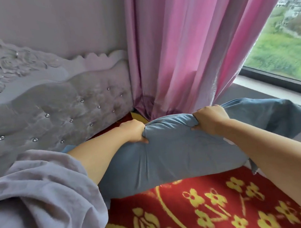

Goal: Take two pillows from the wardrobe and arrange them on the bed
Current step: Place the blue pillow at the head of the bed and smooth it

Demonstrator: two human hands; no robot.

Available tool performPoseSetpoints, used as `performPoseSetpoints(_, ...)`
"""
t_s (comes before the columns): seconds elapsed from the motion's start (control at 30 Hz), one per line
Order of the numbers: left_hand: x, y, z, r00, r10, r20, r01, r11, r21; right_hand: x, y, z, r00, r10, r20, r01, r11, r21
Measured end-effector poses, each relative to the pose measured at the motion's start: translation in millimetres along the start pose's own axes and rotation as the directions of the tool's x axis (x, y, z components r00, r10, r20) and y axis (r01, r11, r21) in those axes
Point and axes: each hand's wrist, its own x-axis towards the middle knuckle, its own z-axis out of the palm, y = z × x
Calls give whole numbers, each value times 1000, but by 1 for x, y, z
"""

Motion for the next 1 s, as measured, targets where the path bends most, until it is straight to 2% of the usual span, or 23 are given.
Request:
performPoseSetpoints(0.17,50,-75,-9,1000,12,24,-11,999,-38,90,-35,-10,993,22,114,-26,999,32)
performPoseSetpoints(0.3,76,-125,-15,997,-1,77,4,999,-33,158,-57,-13,984,-24,177,5,995,104)
performPoseSetpoints(0.47,105,-167,-28,990,-51,134,62,995,-75,239,-68,-19,964,-142,226,107,981,159)
performPoseSetpoints(0.6,135,-190,-28,978,-82,190,114,980,-166,311,-71,-30,891,-293,346,241,953,185)
performPoseSetpoints(0.73,171,-213,-11,948,-235,212,285,927,-245,394,-85,-17,773,-435,461,388,900,199)
performPoseSetpoints(0.87,217,-237,39,885,-442,147,465,844,-268,482,-122,38,655,-512,556,492,847,200)
performPoseSetpoints(0.93,244,-248,68,826,-560,55,554,792,-255,519,-140,86,662,-544,516,533,825,186)
performPoseSetpoints(1.0,271,-259,96,769,-634,-78,604,762,-233,545,-149,136,755,-532,384,544,834,88)
